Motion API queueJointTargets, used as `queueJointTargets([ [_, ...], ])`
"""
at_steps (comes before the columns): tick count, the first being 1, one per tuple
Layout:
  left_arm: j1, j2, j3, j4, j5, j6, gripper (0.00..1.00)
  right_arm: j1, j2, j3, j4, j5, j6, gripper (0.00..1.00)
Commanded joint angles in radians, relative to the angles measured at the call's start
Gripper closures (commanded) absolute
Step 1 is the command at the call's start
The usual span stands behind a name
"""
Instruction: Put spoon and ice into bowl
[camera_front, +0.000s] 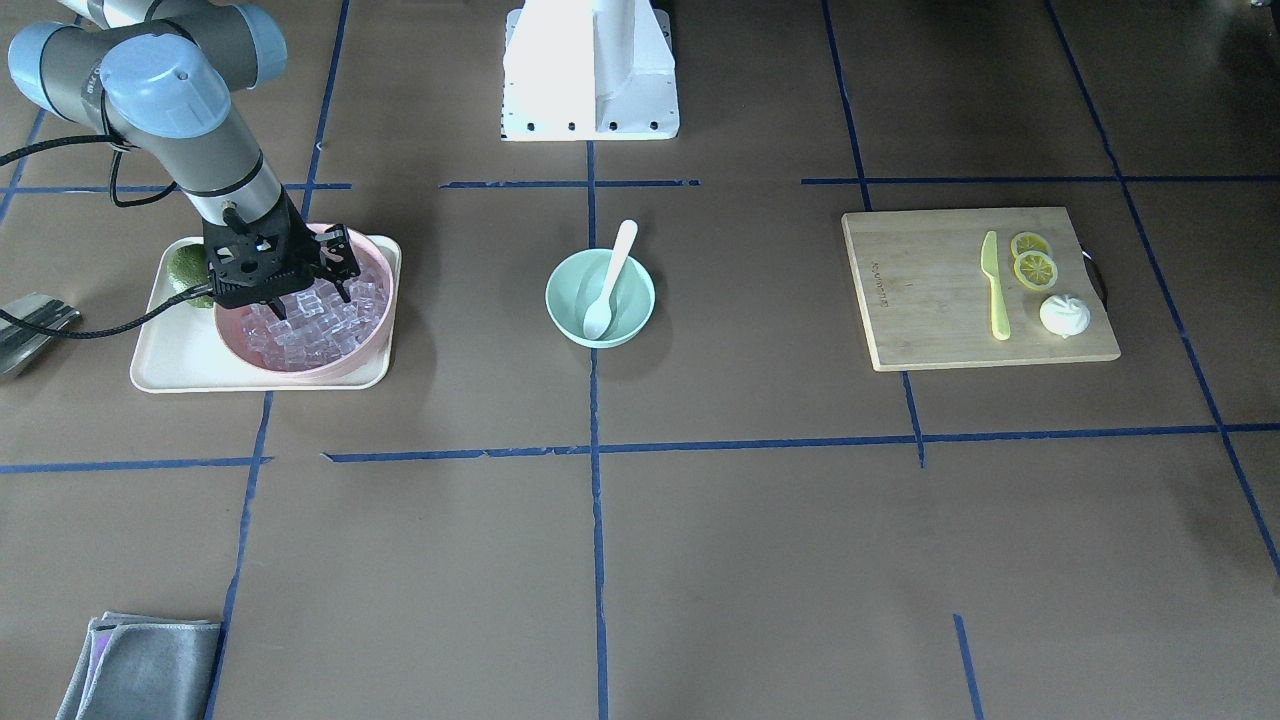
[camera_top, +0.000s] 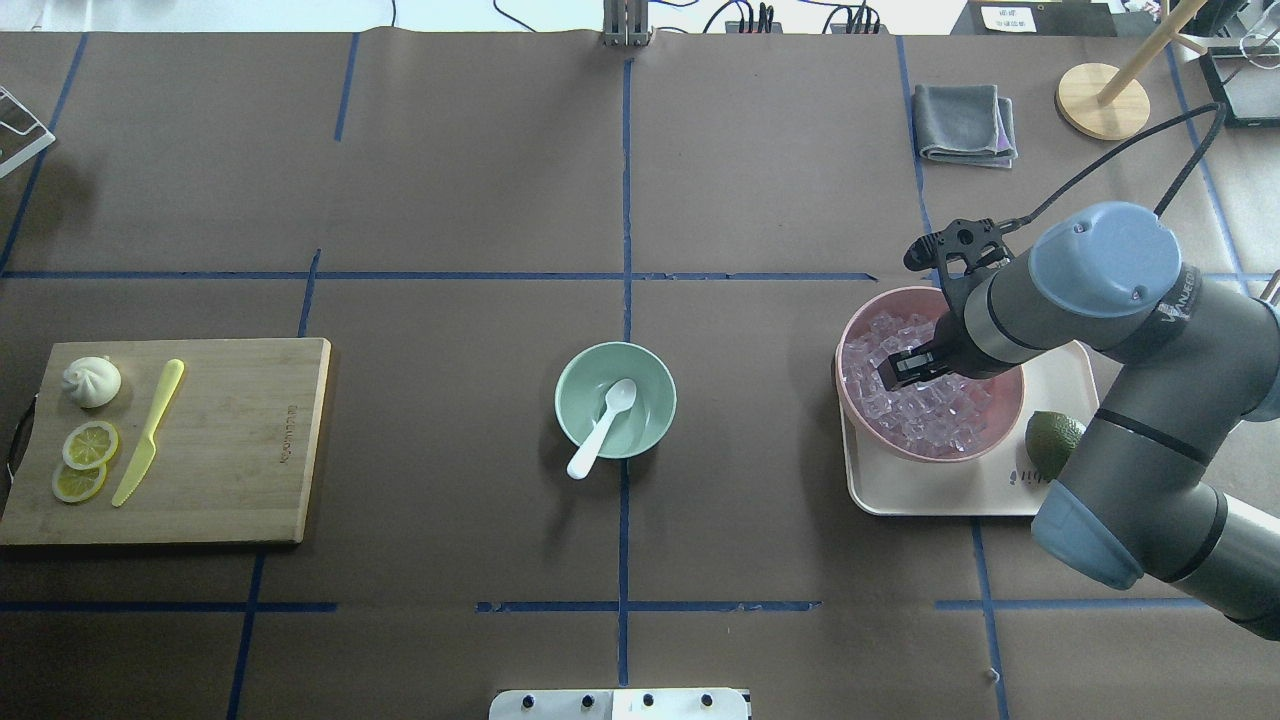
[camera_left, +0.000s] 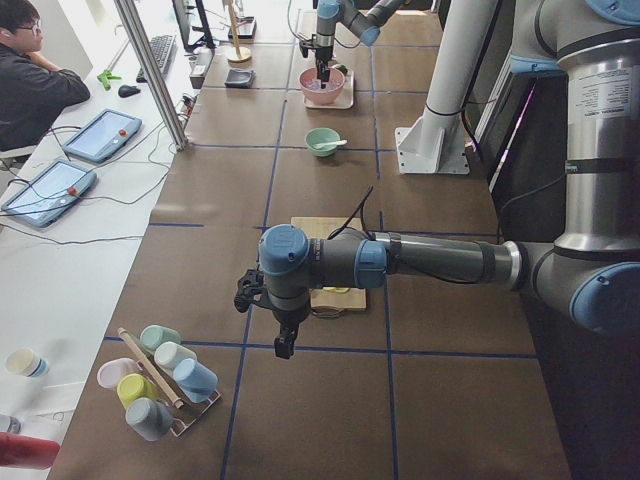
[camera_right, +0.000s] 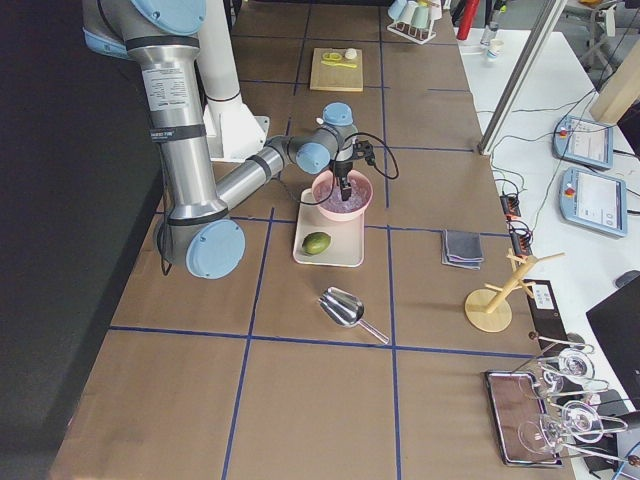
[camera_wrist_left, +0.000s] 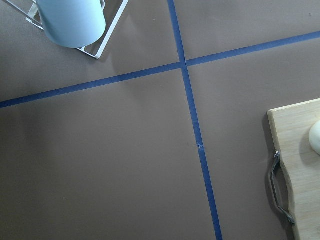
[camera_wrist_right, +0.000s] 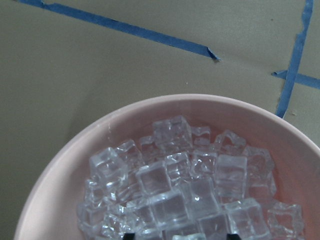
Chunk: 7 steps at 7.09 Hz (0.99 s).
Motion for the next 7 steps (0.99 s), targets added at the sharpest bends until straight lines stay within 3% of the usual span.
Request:
queueJointTargets([
  [1, 0.000, 0.000, 0.000, 0.000, 0.000, 0.000, 0.00, 0.001, -0.001, 0.000, 0.000, -0.002, 0.002, 0.73],
  [4, 0.000, 0.000, 0.000, 0.000, 0.000, 0.000, 0.00, 0.005, -0.004, 0.033, 0.003, 0.003, 0.008, 0.96],
  [6, 0.000, 0.000, -0.002, 0.000, 0.000, -0.002, 0.00, 0.015, 0.034, 0.067, -0.006, 0.001, 0.153, 1.00],
  [7, 0.000, 0.002, -0.002, 0.000, -0.005, -0.002, 0.00, 0.017, 0.112, 0.067, -0.046, 0.000, 0.248, 1.00],
])
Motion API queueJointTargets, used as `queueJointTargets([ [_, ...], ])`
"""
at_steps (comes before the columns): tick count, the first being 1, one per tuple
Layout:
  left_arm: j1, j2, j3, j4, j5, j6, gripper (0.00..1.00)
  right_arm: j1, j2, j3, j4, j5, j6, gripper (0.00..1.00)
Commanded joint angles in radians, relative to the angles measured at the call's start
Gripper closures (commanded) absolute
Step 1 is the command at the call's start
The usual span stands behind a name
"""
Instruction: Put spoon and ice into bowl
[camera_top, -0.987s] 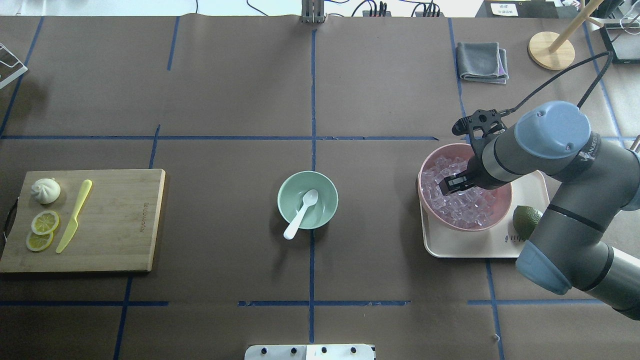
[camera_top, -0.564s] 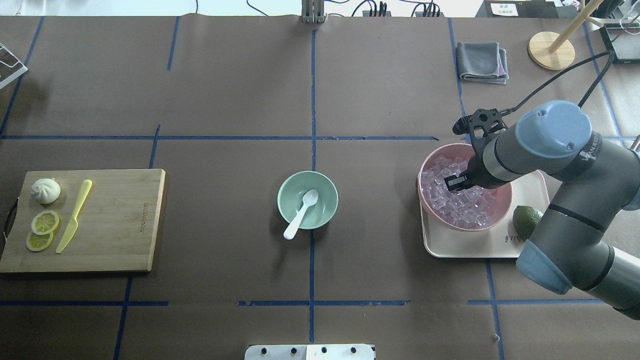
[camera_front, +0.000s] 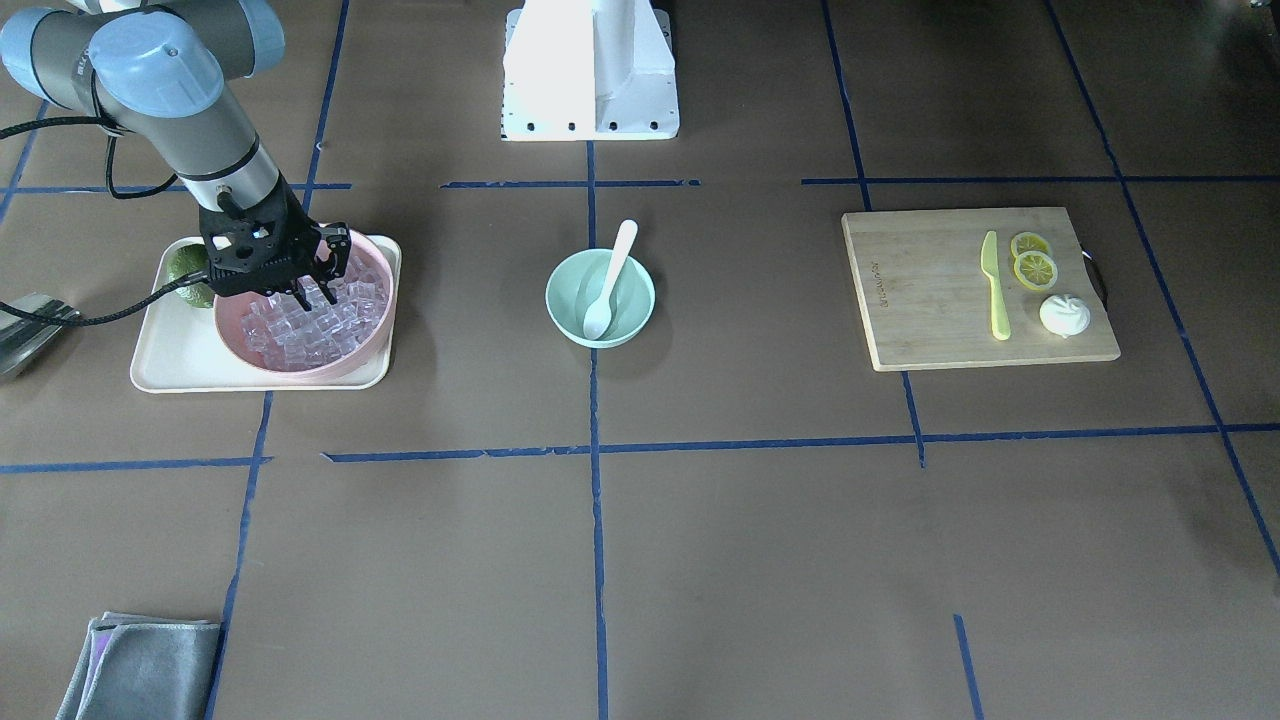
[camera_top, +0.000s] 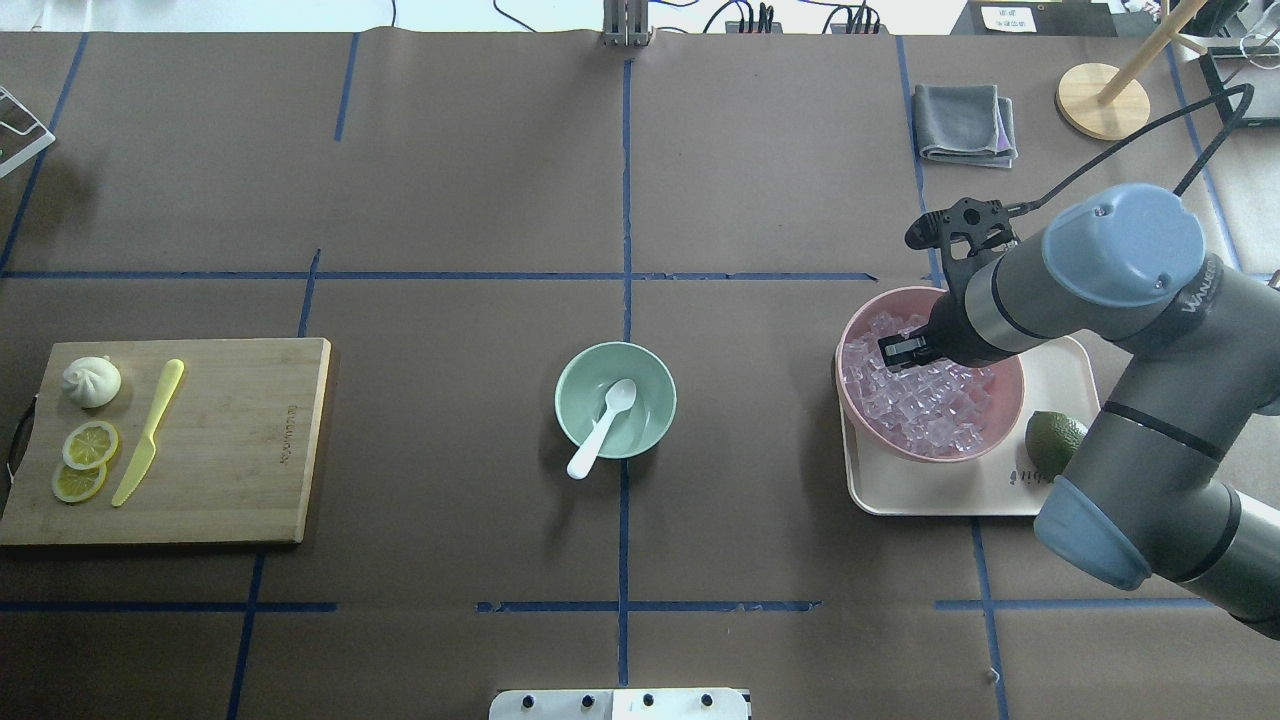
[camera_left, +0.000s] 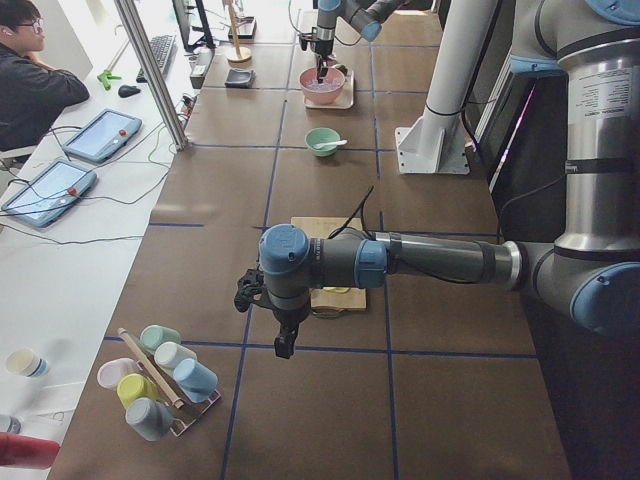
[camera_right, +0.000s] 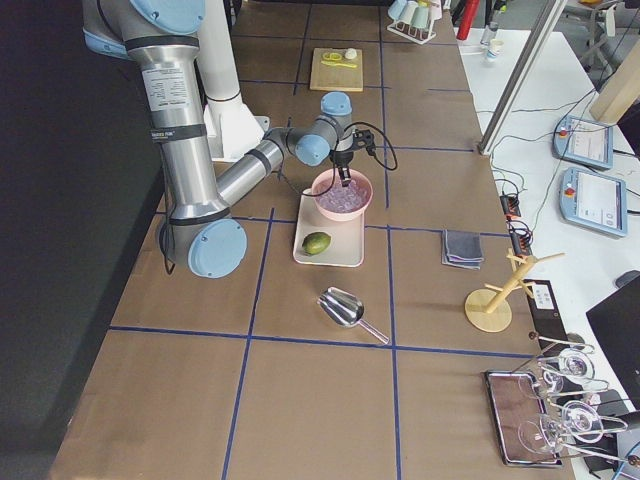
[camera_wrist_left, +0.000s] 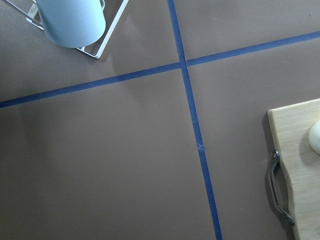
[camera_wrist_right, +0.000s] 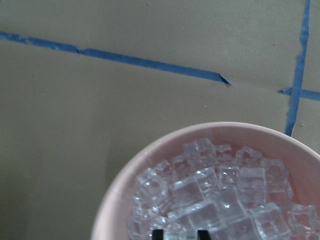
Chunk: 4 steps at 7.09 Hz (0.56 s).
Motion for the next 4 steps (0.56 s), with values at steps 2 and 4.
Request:
queueJointTargets([
  [2, 0.000, 0.004, 0.018, 0.000, -0.097, 0.000, 0.00, -0.016, 0.219, 0.007, -0.205, -0.017, 0.187, 1.00],
  [4, 0.000, 0.026, 0.012, -0.002, -0.134, -0.014, 0.00, -0.088, 0.290, -0.012, -0.227, -0.079, 0.256, 1.00],
])
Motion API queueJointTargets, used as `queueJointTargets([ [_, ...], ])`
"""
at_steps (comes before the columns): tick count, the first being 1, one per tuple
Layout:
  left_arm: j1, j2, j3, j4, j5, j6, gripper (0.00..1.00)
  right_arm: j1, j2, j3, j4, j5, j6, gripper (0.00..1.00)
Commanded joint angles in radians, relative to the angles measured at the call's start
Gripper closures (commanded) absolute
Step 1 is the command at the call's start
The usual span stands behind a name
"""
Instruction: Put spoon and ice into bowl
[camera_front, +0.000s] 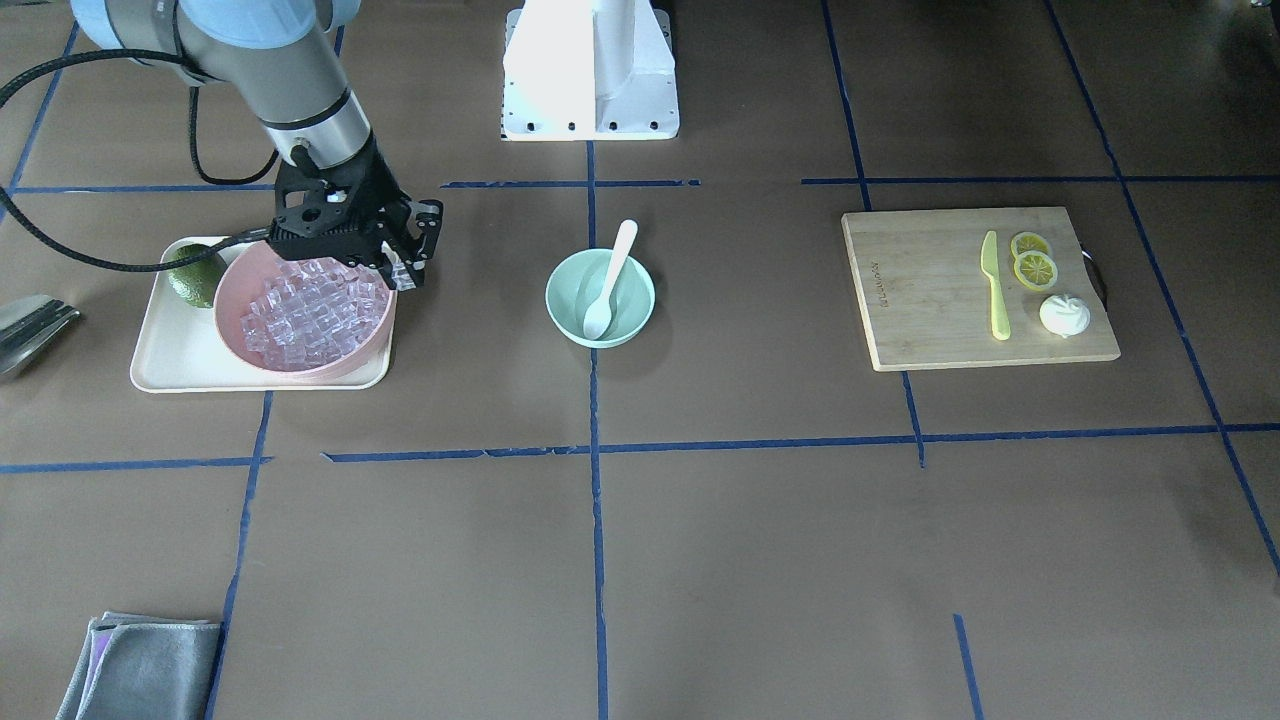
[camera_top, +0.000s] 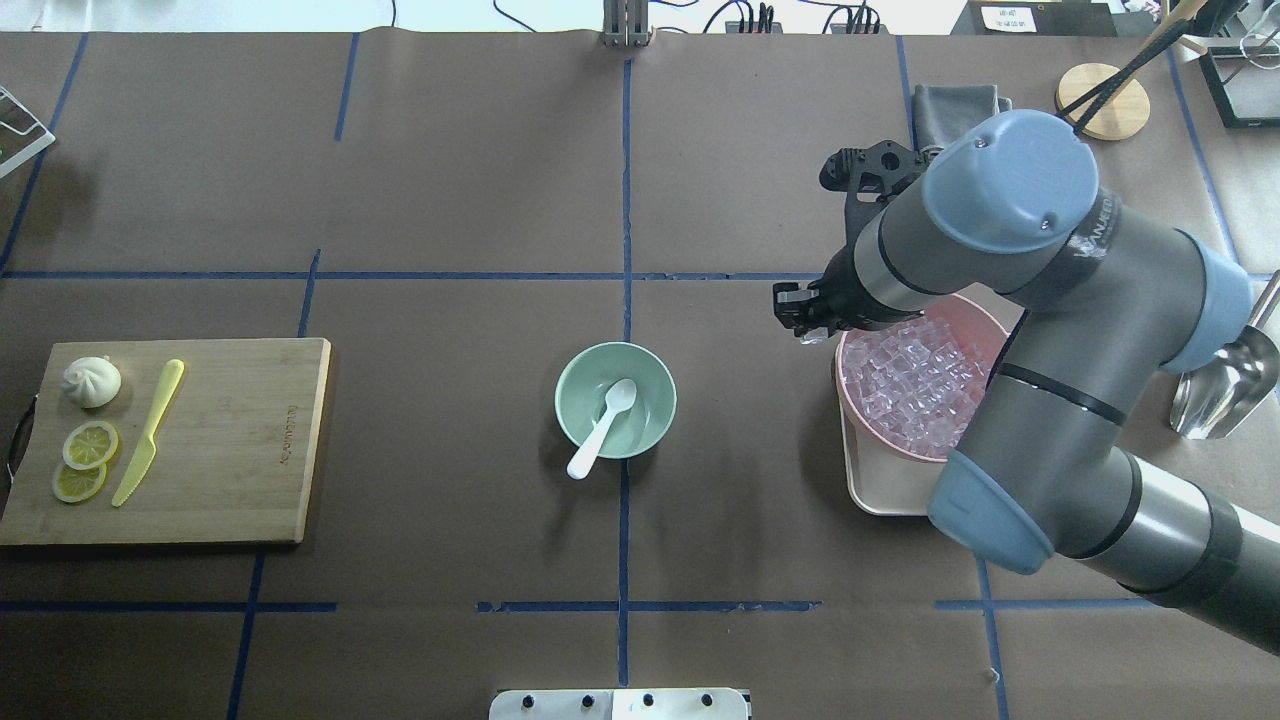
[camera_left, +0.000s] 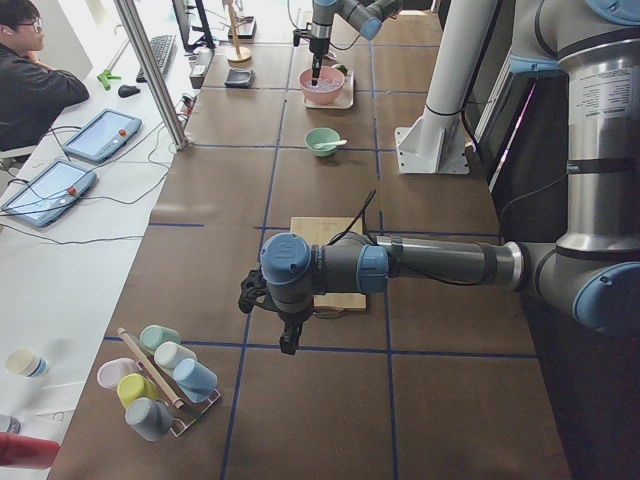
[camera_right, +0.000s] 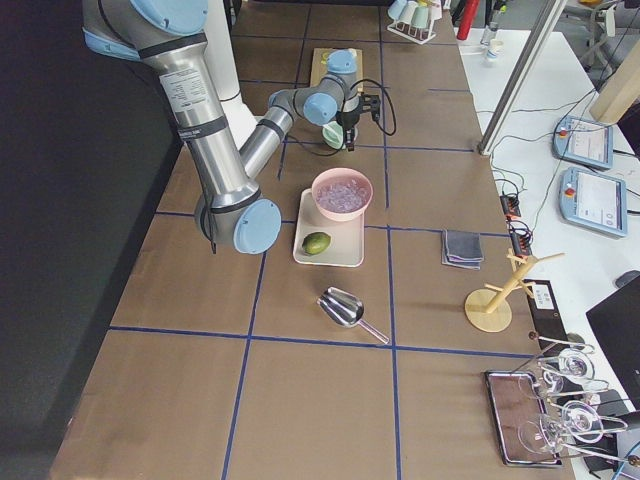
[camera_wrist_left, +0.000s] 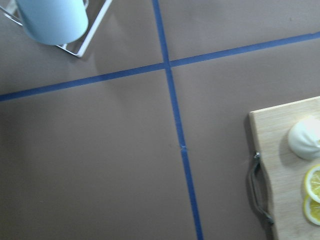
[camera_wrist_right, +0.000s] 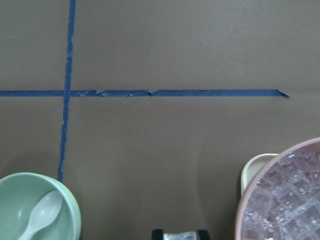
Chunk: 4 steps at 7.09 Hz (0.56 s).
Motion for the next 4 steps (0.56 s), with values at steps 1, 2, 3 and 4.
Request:
queueJointTargets([
  [1, -0.002, 0.009, -0.008, 0.001, -0.018, -0.011, 0.00, -0.068, 0.111, -0.059, -0.038, -0.053, 0.108, 1.00],
  [2, -0.011, 0.009, -0.010, 0.001, -0.016, -0.012, 0.00, -0.108, 0.194, -0.144, -0.039, -0.091, 0.178, 1.00],
  [3, -0.015, 0.007, -0.010, 0.001, -0.015, -0.011, 0.00, -0.147, 0.271, -0.226, -0.038, -0.130, 0.263, 1.00],
  [4, -0.015, 0.007, -0.010, 0.003, -0.016, -0.012, 0.00, -0.183, 0.343, -0.304, -0.038, -0.156, 0.329, 1.00],
])
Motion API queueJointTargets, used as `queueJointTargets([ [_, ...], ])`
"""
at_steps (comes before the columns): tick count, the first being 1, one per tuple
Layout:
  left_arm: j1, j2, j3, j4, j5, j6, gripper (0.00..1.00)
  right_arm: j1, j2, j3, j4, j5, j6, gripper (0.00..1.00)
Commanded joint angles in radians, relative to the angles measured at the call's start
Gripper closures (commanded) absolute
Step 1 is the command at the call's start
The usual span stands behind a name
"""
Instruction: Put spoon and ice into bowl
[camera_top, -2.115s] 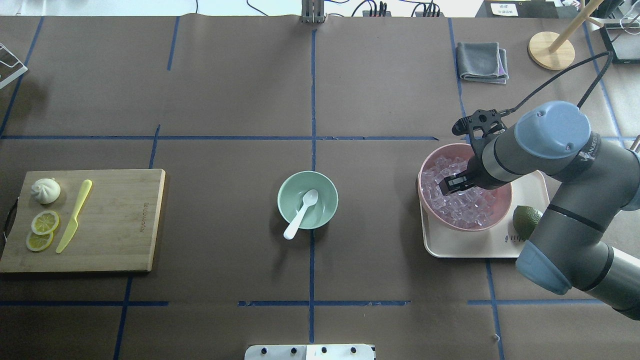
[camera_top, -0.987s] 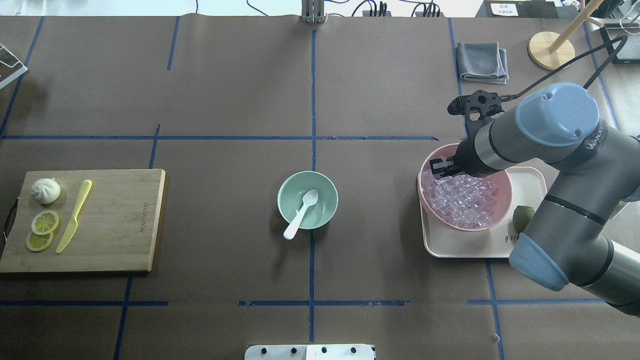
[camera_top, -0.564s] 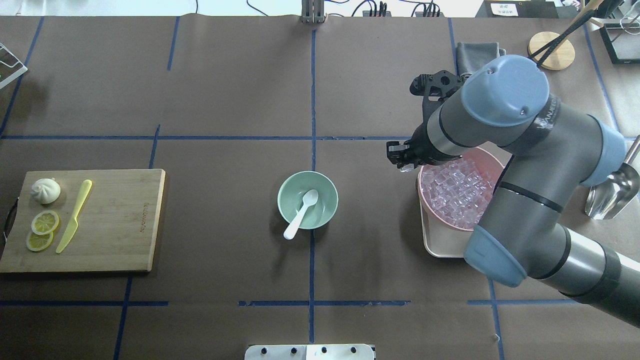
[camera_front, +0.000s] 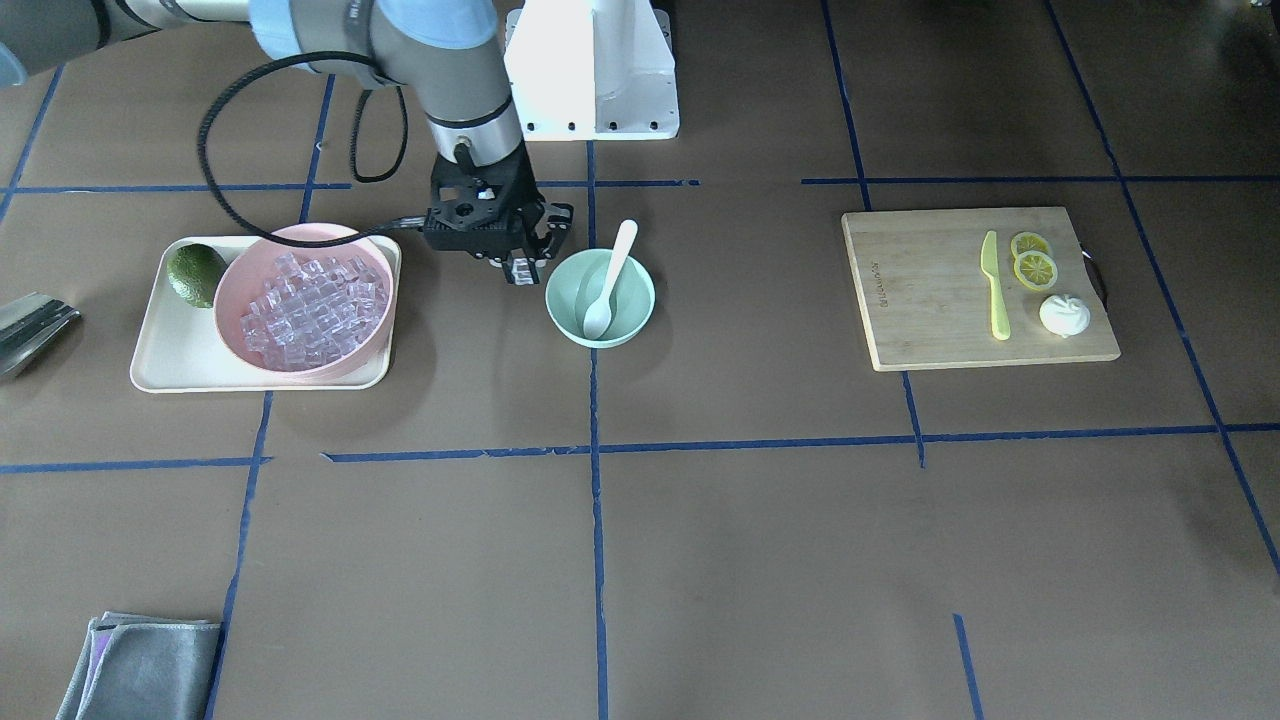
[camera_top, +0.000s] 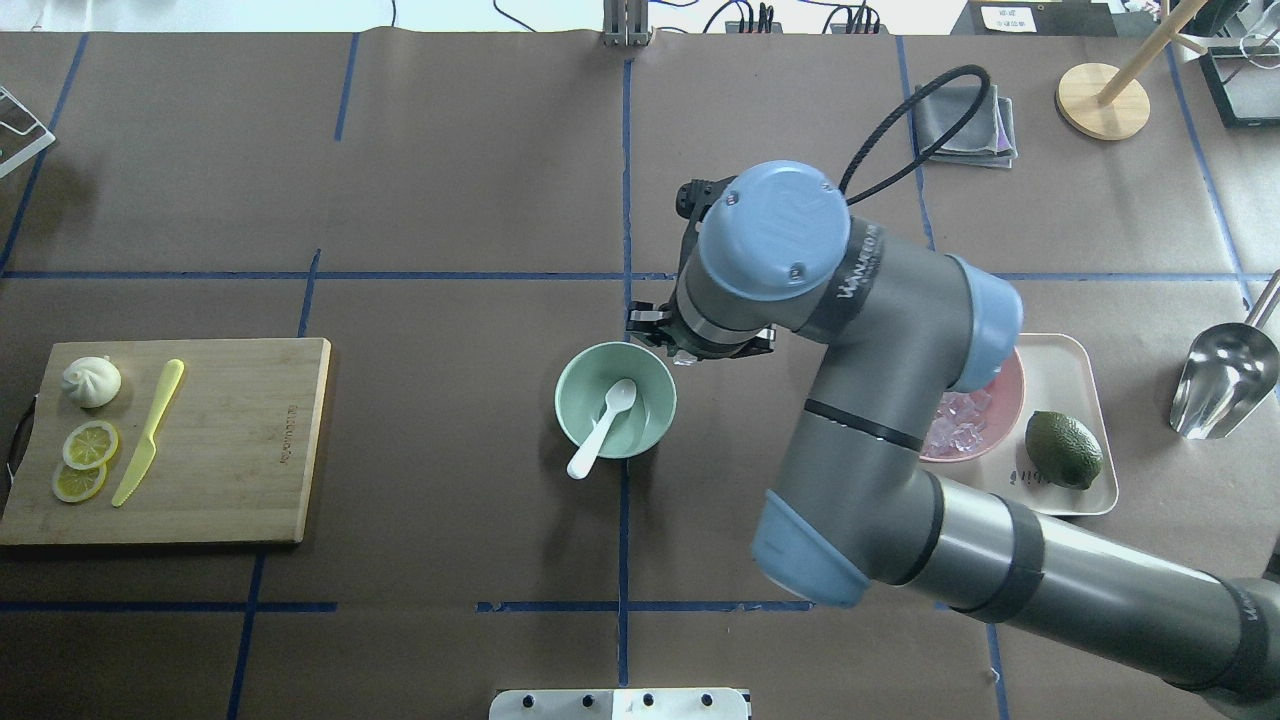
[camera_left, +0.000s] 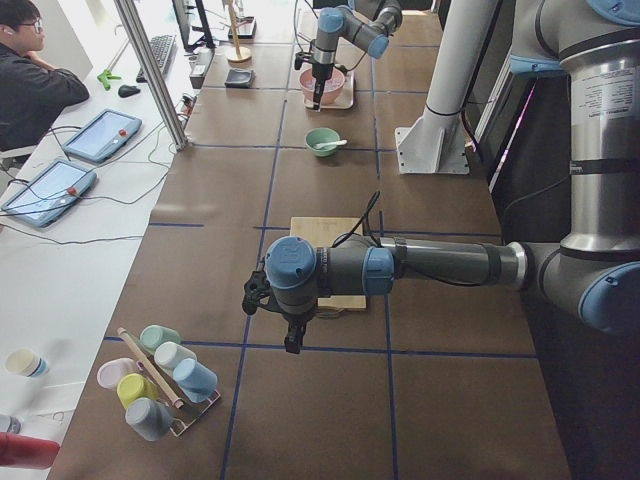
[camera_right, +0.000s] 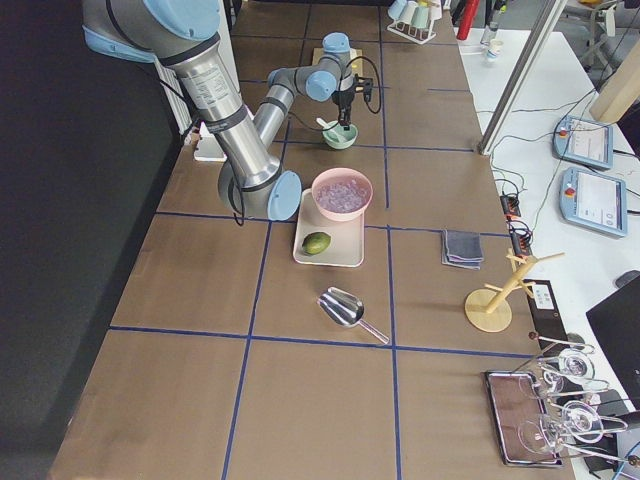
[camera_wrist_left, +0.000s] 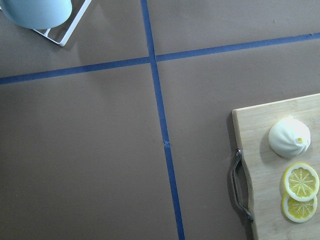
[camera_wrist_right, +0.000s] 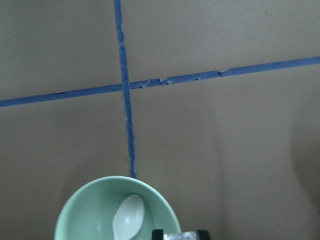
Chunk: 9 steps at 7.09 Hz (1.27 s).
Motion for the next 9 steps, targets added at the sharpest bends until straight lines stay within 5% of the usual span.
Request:
queueJointTargets([
  [1, -0.003, 0.000, 0.001, 0.001, -0.001, -0.001, 0.00, -0.069, 0.134, -0.154, 0.001, -0.064, 0.126, 1.00],
  [6, -0.003, -0.003, 0.002, 0.001, -0.004, -0.001, 0.00, -0.135, 0.115, -0.237, 0.007, -0.187, 0.119, 0.98],
  [8, -0.003, -0.003, 0.001, 0.003, -0.007, -0.007, 0.00, -0.135, 0.116, -0.237, 0.009, -0.195, 0.122, 0.72],
  [9, -0.003, -0.003, -0.001, 0.003, -0.007, -0.010, 0.00, -0.135, 0.118, -0.237, 0.009, -0.195, 0.123, 0.31],
])
